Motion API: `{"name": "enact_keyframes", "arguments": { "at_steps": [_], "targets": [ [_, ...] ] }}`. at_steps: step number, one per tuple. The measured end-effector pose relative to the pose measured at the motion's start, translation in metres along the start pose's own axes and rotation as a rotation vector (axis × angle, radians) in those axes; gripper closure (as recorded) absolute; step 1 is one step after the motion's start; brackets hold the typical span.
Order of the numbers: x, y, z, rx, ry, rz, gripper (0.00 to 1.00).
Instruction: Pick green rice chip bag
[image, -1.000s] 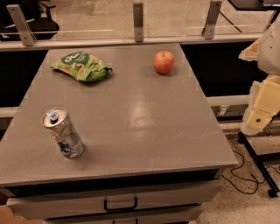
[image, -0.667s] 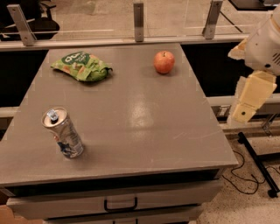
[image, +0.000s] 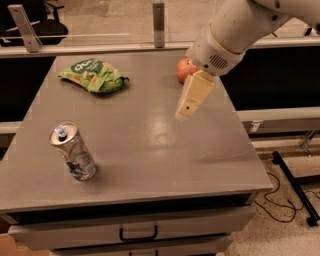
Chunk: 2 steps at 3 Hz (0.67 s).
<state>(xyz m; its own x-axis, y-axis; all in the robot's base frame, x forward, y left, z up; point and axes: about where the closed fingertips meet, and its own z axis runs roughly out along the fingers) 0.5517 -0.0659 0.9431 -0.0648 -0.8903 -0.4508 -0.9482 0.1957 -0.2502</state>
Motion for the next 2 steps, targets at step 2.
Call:
{"name": "enact_keyframes", "arguments": {
  "at_steps": [2],
  "targets": [
    [-0.0899, -0.0298, 0.0463, 0.047, -0.136, -0.040, 0.00]
  ]
}}
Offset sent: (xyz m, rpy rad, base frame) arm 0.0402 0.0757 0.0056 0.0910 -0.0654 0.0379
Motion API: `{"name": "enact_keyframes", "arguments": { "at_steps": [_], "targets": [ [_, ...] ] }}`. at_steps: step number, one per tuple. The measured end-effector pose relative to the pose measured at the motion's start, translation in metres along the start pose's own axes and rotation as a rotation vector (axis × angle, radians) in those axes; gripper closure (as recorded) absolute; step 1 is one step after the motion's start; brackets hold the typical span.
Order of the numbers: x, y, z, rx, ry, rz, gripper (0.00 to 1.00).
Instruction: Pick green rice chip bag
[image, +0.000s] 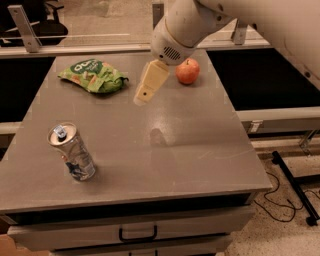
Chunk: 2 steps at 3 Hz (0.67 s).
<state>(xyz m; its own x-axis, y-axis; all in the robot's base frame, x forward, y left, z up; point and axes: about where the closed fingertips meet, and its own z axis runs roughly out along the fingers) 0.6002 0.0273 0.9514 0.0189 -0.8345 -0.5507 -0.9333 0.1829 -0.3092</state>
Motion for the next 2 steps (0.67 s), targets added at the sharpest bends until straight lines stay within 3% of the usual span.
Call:
{"name": "enact_keyframes", "arguments": {
  "at_steps": [1, 2],
  "targets": [
    [-0.002, -0.003, 0.007, 0.004, -0.019, 0.015, 0.00],
    [-0.015, -0.025, 0.040, 0.022, -0.070, 0.060, 0.00]
  ]
}}
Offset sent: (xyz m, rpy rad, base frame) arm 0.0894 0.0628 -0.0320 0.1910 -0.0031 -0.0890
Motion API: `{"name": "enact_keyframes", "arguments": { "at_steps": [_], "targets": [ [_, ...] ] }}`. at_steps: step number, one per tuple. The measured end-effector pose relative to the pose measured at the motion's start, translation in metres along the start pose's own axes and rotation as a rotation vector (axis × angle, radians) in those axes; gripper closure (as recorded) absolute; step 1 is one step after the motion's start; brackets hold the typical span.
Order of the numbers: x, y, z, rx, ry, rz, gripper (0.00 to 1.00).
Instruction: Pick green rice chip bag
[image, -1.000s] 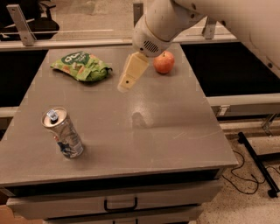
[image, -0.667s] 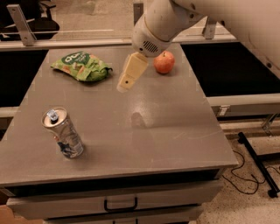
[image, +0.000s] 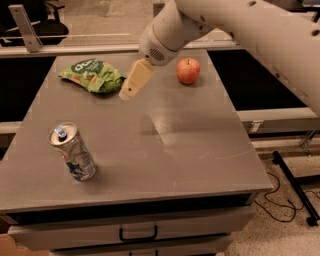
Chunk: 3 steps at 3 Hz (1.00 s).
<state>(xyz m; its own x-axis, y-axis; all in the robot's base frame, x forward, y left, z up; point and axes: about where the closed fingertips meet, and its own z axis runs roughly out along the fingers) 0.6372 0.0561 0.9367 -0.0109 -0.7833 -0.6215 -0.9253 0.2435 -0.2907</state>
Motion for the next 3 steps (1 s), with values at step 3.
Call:
{"name": "enact_keyframes", "arguments": {
  "at_steps": [3],
  "targets": [
    [-0.041, -0.045, 0.135, -0.055, -0.134, 0.167, 0.00]
  ]
}}
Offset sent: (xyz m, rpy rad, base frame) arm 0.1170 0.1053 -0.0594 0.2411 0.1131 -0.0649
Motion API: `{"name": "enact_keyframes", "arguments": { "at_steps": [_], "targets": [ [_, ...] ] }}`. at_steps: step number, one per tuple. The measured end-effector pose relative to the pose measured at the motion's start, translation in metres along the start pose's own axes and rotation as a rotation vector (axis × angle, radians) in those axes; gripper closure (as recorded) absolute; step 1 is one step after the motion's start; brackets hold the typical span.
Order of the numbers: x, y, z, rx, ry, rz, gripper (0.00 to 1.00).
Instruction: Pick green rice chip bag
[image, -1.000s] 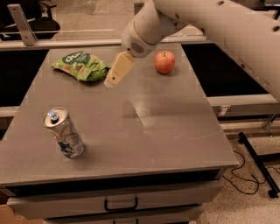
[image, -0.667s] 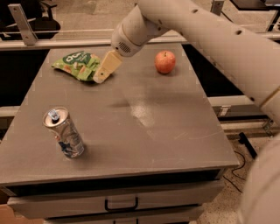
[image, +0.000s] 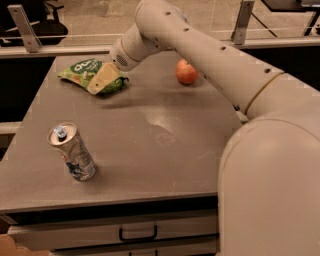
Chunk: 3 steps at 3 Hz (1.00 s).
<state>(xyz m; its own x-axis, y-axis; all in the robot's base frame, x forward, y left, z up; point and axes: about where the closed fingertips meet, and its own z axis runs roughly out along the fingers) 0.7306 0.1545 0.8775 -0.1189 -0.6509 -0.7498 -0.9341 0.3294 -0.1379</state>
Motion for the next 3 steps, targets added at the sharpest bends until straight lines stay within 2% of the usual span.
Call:
{"name": "enact_keyframes", "arguments": {
  "at_steps": [1, 2, 3],
  "targets": [
    [0.008, -0.008, 0.032, 0.007, 0.008, 0.071, 0.18],
    [0.014, -0.014, 0.042, 0.019, 0.011, 0.117, 0.41],
    [0.006, -0.013, 0.032, 0.024, -0.015, 0.110, 0.64]
  ]
}}
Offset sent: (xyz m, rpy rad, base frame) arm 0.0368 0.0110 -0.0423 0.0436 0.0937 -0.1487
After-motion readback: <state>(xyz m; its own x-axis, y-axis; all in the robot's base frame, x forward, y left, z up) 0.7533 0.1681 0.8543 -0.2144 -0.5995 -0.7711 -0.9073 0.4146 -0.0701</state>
